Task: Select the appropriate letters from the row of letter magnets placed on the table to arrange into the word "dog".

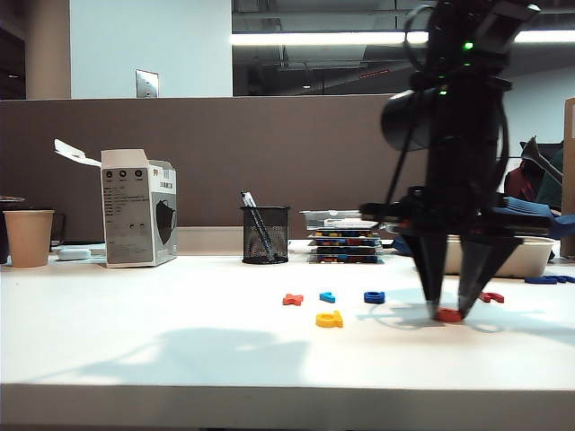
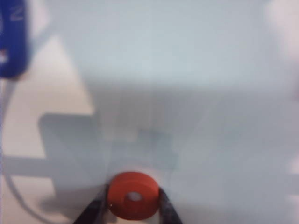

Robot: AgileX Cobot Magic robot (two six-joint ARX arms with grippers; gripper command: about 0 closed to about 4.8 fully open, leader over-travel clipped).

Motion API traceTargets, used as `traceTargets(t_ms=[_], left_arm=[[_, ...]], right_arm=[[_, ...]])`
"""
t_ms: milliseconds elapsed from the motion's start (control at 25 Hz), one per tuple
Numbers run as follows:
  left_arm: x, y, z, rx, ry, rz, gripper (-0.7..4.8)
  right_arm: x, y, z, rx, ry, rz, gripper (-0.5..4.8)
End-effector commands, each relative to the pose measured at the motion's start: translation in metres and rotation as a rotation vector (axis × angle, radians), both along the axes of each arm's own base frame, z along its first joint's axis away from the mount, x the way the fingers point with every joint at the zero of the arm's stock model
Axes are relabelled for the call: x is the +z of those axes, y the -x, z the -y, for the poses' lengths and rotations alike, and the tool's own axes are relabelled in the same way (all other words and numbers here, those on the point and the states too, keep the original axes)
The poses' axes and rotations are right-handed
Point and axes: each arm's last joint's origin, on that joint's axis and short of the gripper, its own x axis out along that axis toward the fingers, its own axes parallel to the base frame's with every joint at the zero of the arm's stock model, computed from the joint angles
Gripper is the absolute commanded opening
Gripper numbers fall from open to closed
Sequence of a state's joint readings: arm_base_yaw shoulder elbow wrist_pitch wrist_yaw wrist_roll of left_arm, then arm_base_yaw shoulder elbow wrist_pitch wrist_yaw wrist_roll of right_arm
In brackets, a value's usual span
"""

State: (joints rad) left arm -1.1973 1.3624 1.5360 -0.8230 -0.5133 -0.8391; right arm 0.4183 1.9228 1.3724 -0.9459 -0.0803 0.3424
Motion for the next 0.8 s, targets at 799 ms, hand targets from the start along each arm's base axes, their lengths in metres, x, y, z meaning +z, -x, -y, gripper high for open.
traceTargets(t_ms=[799], left_arm=[[0.003,0.000,-0.001,0.003,0.011,0.011,-0.03]], right_arm=[[-0.004,0.022,-0.052,0.001,-0.024,0.028,1.36]])
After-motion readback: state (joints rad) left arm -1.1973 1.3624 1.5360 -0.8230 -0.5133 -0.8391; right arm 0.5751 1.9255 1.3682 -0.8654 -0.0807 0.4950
